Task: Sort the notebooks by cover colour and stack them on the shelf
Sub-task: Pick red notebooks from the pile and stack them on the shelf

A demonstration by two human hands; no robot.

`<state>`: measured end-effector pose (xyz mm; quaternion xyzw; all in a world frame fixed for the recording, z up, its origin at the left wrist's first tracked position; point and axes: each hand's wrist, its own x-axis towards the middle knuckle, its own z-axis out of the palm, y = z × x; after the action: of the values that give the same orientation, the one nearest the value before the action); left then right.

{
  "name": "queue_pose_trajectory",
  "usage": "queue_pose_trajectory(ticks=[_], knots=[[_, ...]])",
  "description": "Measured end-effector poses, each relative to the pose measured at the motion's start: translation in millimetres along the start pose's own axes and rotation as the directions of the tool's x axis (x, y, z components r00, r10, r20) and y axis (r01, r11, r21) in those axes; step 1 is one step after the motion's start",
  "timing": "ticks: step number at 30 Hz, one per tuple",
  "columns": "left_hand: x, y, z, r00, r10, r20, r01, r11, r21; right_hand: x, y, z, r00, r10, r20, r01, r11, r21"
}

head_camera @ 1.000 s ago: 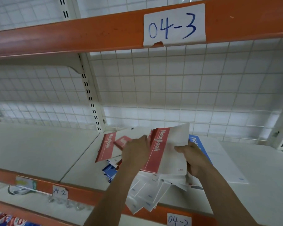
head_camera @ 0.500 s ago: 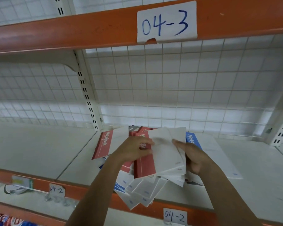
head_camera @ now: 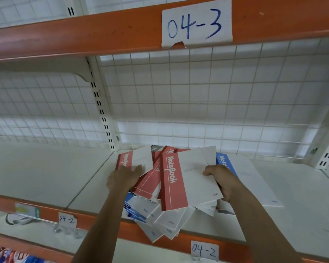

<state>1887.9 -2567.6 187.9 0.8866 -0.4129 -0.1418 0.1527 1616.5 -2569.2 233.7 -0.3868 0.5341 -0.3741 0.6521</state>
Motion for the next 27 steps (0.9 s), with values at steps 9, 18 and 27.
queue_pose_trajectory(ticks=[9, 18, 27], knots=[[-42, 40, -47, 0.838, 0.046, -0.544, -0.215, 0.944, -0.251, -5, -3, 1, 1.0, -0.003, 0.003, 0.003, 1.0, -0.025], [-67, 68, -21, 0.906, 0.339, -0.254, -0.416, 0.822, -0.389, -13, -4, -4, 0.982, -0.177, 0.07, 0.154, 0.954, 0.257], [-108, 109, 8, 0.824, 0.481, -0.3, -0.562, 0.62, -0.548, -29, -19, -28, 0.919, -0.392, -0.043, 0.393, 0.919, 0.037]])
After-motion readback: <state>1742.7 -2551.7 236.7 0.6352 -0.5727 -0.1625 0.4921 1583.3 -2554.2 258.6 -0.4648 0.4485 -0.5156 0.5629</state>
